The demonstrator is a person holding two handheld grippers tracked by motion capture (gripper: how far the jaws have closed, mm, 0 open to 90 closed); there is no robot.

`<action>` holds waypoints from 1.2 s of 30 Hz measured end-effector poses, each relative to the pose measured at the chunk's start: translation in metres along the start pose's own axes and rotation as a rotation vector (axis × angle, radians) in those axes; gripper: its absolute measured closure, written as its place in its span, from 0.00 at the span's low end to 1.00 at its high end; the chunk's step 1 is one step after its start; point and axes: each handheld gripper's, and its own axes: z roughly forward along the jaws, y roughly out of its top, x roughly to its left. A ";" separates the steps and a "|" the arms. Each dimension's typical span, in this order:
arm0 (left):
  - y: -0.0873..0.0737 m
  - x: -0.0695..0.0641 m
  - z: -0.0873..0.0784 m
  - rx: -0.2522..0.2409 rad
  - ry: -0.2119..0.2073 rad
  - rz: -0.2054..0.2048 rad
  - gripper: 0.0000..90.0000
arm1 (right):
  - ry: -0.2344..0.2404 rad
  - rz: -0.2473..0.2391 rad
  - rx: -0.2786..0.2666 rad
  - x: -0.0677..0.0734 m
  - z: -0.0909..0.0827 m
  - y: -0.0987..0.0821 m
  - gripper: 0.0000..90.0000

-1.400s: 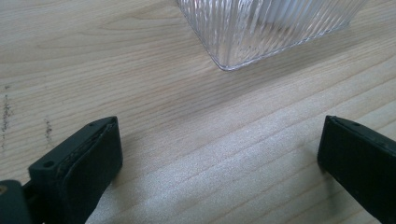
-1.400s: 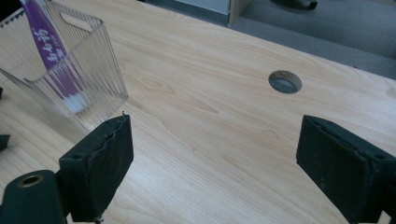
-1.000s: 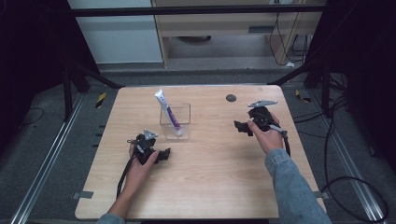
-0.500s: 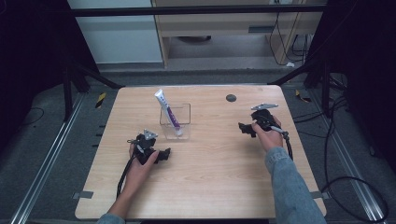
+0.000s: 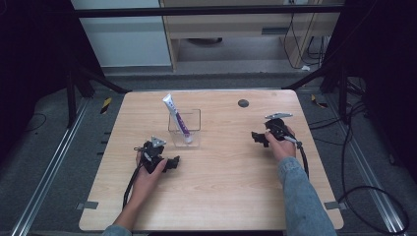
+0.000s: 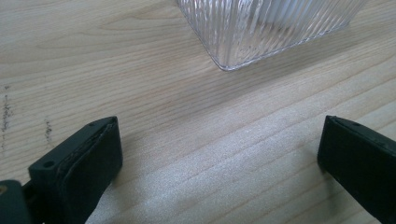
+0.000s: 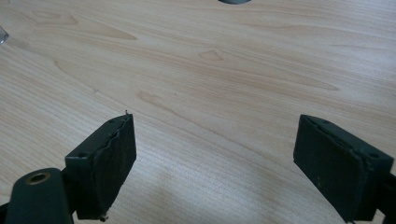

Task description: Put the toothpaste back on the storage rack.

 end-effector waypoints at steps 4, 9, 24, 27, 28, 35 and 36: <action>0.000 0.000 0.000 0.000 0.000 0.000 0.00 | -0.005 0.006 -0.004 -0.001 0.004 -0.001 0.15; 0.000 0.000 0.000 0.000 0.000 0.000 0.00 | -0.006 0.013 -0.006 0.000 0.009 -0.004 0.14; 0.000 0.000 0.000 0.000 0.000 0.000 0.00 | -0.044 0.040 -0.002 -0.004 0.016 -0.007 0.11; 0.000 0.000 0.000 0.000 0.000 0.000 0.00 | -0.069 0.039 -0.010 -0.003 0.017 -0.007 0.10; 0.000 0.000 0.000 0.000 0.000 0.000 0.00 | -0.071 0.040 -0.011 -0.003 0.018 -0.008 0.10; 0.000 0.000 0.000 0.000 0.000 0.000 0.00 | -0.092 0.022 0.018 -0.001 0.026 -0.018 0.06; 0.000 0.000 0.000 0.000 0.000 0.000 0.00 | -0.091 0.024 0.019 -0.001 0.026 -0.019 0.06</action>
